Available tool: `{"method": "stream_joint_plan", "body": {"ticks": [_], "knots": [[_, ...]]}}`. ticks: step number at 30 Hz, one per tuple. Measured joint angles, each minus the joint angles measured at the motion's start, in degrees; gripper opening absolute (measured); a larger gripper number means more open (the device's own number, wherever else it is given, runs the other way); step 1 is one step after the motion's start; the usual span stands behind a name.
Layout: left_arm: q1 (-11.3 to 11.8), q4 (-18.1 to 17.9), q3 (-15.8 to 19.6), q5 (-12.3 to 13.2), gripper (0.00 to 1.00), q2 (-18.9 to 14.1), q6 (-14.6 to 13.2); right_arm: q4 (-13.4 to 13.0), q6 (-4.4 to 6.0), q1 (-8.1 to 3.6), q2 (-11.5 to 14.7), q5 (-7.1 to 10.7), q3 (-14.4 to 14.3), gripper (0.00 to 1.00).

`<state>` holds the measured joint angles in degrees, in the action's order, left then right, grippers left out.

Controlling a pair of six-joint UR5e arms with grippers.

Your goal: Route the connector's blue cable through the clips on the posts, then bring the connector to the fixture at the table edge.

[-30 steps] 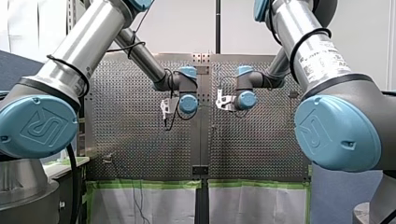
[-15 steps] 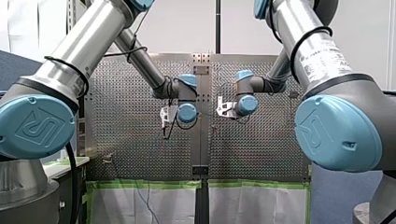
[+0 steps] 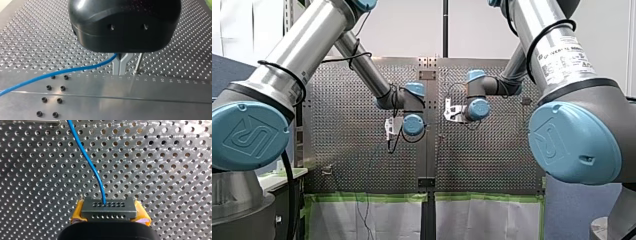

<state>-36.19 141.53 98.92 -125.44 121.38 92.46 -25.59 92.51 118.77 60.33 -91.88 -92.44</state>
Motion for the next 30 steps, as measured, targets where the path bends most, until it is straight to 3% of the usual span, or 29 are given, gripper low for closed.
{"method": "stream_joint_plan", "body": {"ticks": [16,23,30], "knots": [[-0.39,-0.7,0.1,0.28,0.0,0.13,-0.06,-6.17,1.18,-0.34,0.08,0.25,-7.26,0.0],[-0.79,-1.85,-0.16,1.06,0.0,2.66,-1.33,-8.37,1.39,-0.75,-0.4,0.24,-7.88,0.0],[-0.91,-2.48,-0.18,1.1,0.0,4.32,-1.47,-9.35,1.43,-1.58,-2.62,0.25,-7.9,0.0]]}}
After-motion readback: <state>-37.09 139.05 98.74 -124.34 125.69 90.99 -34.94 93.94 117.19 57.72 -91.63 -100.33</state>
